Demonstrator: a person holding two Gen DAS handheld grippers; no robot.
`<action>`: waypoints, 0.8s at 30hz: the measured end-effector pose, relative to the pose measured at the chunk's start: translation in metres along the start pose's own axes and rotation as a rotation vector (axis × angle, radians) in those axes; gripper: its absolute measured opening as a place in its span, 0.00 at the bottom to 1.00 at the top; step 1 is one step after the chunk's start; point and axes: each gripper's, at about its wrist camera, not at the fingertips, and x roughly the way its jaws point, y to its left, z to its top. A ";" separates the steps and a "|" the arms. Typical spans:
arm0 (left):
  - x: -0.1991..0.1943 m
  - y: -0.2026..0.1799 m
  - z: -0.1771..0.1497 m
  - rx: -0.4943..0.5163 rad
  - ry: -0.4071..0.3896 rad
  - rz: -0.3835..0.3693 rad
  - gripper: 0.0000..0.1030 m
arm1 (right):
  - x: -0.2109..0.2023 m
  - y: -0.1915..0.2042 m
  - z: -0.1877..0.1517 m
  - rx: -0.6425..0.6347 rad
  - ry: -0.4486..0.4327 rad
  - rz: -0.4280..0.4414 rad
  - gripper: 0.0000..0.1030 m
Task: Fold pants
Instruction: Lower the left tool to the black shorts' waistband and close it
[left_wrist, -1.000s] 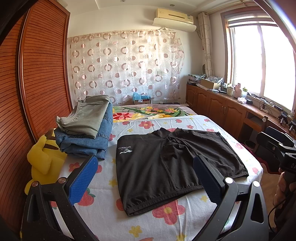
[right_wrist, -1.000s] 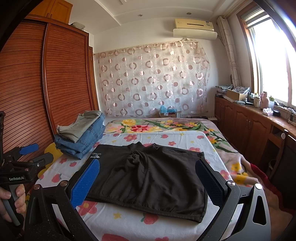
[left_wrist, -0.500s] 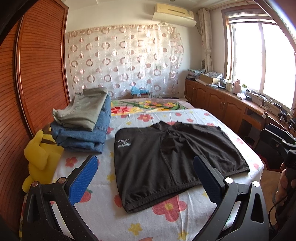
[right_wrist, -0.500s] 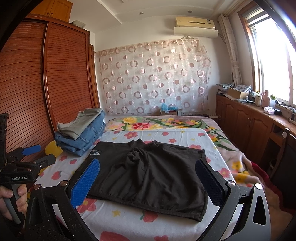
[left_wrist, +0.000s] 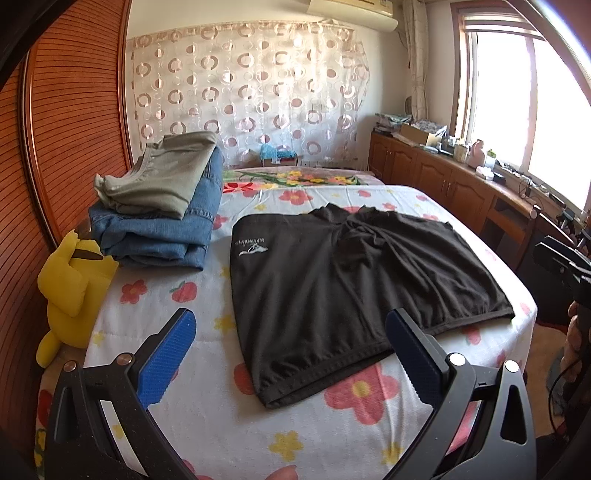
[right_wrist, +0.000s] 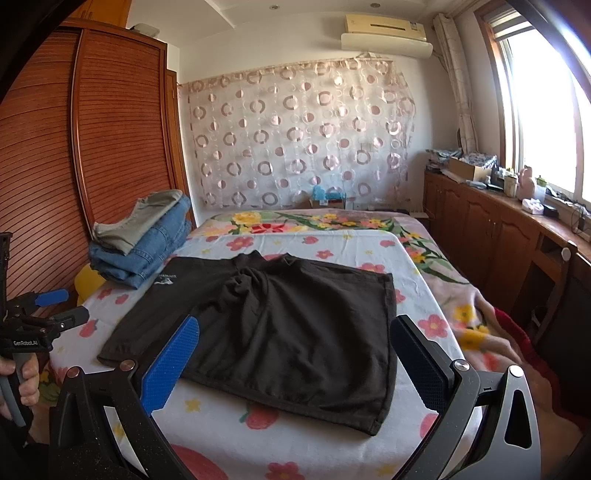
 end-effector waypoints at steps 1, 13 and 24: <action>0.002 0.001 -0.002 0.002 0.005 0.000 1.00 | 0.001 -0.001 0.000 -0.001 0.006 -0.005 1.00; 0.018 0.025 -0.021 -0.028 0.075 0.009 1.00 | 0.002 0.004 0.001 -0.022 0.067 -0.013 1.00; 0.032 0.041 -0.039 -0.070 0.134 -0.005 0.89 | 0.021 -0.011 -0.009 -0.028 0.161 0.007 0.98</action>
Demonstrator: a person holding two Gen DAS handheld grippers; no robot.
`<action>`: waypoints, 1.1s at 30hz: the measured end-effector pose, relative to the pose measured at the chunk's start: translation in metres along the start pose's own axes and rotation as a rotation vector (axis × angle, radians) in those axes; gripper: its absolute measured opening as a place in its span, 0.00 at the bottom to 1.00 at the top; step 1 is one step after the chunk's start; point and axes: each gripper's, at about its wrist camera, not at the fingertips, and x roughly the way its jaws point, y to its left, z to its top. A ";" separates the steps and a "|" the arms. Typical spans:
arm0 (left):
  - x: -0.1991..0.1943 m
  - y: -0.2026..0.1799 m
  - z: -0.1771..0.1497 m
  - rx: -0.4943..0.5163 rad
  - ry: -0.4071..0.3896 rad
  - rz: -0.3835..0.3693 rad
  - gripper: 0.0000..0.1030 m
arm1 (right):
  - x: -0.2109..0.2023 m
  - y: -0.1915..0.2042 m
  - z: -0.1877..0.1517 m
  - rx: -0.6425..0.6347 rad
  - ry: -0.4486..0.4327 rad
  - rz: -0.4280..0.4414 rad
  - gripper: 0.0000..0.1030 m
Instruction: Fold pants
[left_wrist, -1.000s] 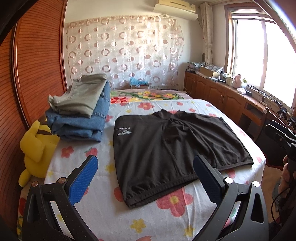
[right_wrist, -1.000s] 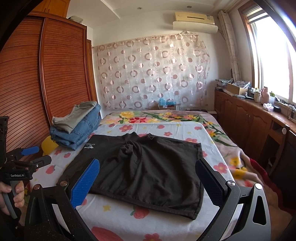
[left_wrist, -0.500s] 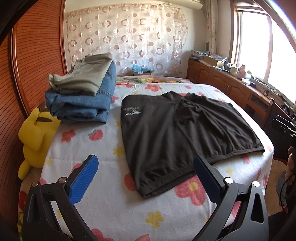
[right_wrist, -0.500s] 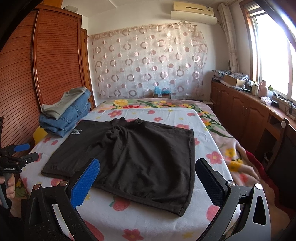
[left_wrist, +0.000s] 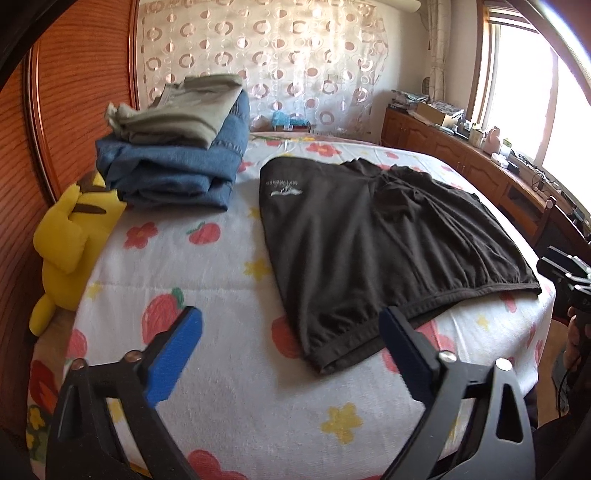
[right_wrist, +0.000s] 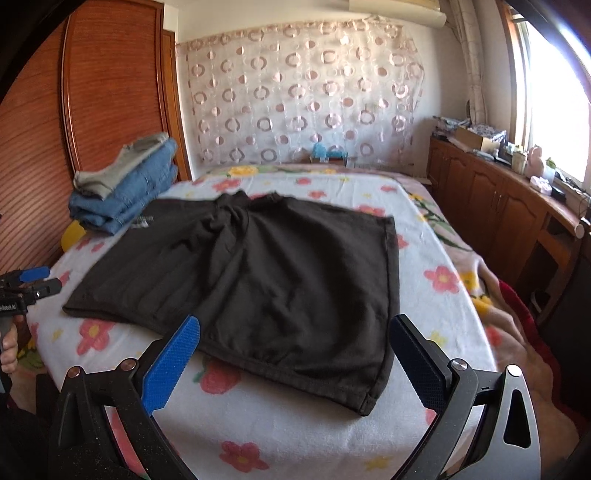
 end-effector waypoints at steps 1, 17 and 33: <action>0.001 0.001 -0.001 -0.005 0.009 -0.007 0.84 | 0.001 -0.002 -0.001 -0.001 0.012 0.000 0.98; 0.007 -0.001 -0.021 -0.003 0.065 -0.102 0.34 | -0.014 -0.013 -0.017 -0.007 0.077 0.000 0.98; 0.007 -0.006 -0.011 0.022 0.032 -0.111 0.08 | -0.019 -0.016 -0.024 -0.049 0.097 -0.023 0.97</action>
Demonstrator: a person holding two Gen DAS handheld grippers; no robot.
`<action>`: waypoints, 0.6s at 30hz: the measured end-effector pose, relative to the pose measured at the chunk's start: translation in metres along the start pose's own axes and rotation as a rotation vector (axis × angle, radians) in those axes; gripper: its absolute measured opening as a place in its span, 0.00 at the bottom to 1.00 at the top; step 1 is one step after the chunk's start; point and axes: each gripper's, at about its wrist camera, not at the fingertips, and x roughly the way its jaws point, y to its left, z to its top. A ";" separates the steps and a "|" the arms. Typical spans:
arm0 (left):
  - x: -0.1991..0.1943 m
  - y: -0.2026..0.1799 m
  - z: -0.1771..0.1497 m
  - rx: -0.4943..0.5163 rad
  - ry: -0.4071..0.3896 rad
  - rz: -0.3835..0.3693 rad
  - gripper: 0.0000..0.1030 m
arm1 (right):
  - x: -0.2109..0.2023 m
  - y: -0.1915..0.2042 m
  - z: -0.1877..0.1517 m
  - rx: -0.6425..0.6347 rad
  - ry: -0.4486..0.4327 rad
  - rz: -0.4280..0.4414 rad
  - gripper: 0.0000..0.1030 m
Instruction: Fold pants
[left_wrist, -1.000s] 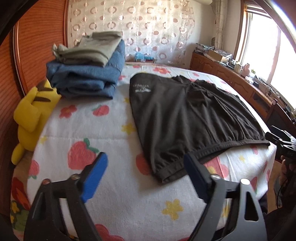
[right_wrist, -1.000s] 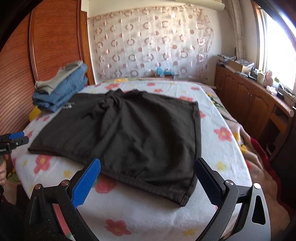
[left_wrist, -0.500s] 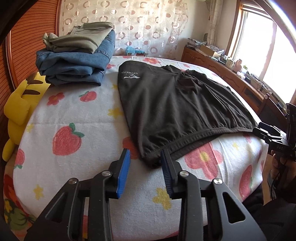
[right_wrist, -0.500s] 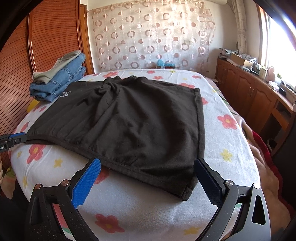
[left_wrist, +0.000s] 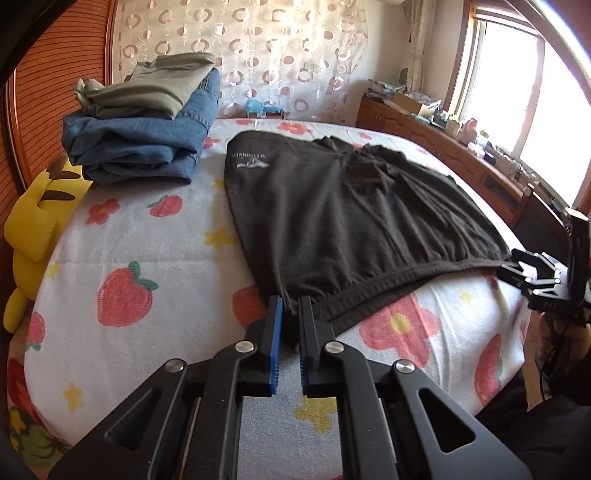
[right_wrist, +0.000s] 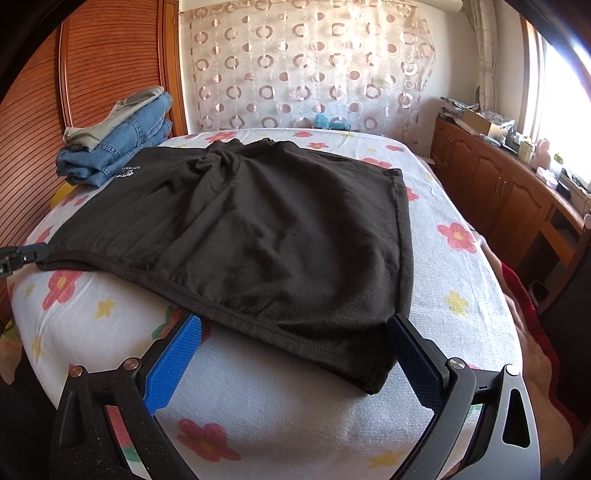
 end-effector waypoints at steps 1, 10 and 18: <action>-0.003 0.000 0.002 0.001 -0.007 -0.005 0.08 | -0.001 0.000 0.000 0.001 0.000 0.000 0.97; -0.018 -0.018 0.035 0.057 -0.071 -0.045 0.05 | -0.002 -0.013 0.007 0.079 -0.011 0.059 0.90; -0.019 -0.051 0.067 0.122 -0.109 -0.126 0.05 | 0.002 -0.011 0.015 0.069 -0.009 0.057 0.82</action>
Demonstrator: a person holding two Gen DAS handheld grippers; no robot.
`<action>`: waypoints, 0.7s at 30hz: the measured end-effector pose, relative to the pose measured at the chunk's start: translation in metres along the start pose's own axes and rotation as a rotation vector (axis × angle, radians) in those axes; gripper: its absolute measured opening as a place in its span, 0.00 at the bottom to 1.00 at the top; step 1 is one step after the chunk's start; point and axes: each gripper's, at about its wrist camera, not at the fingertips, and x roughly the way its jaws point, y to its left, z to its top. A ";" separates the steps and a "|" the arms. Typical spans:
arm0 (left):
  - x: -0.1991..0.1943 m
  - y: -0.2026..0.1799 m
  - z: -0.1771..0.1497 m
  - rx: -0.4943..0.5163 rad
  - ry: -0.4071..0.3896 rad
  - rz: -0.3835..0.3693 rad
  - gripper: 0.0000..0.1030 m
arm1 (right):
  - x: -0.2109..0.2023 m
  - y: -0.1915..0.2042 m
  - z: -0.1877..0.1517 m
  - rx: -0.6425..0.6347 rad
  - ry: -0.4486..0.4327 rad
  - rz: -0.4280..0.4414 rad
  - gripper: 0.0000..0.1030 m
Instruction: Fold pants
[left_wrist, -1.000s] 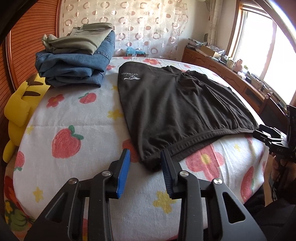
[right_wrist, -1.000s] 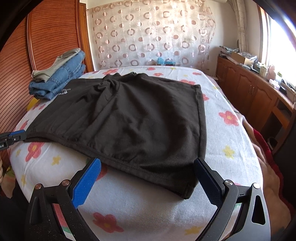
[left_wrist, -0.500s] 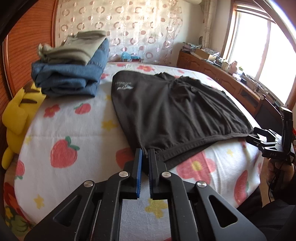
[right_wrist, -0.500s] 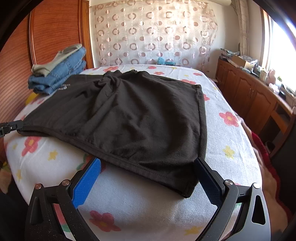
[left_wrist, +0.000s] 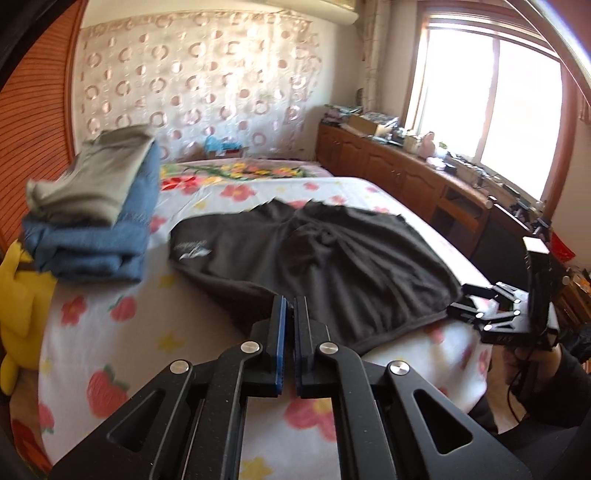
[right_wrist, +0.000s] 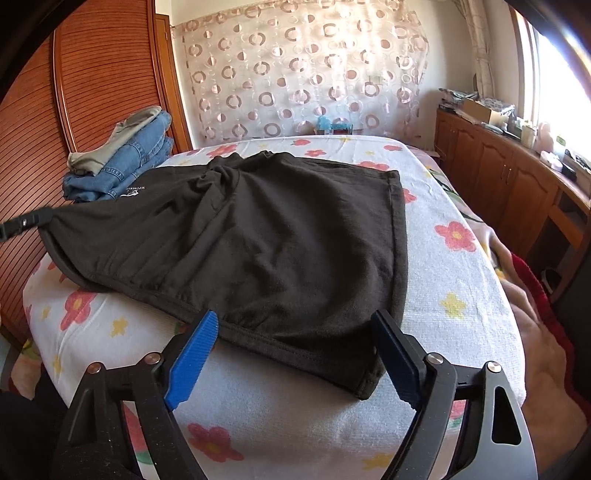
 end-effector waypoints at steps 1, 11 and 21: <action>0.003 -0.003 0.005 0.003 -0.002 -0.010 0.04 | 0.000 0.000 0.000 0.000 -0.001 0.000 0.81; 0.034 -0.043 0.042 0.075 0.012 -0.110 0.04 | 0.000 0.000 0.006 -0.007 -0.010 0.003 0.76; 0.064 -0.099 0.076 0.163 0.020 -0.193 0.04 | -0.007 -0.007 0.006 -0.014 -0.022 -0.011 0.75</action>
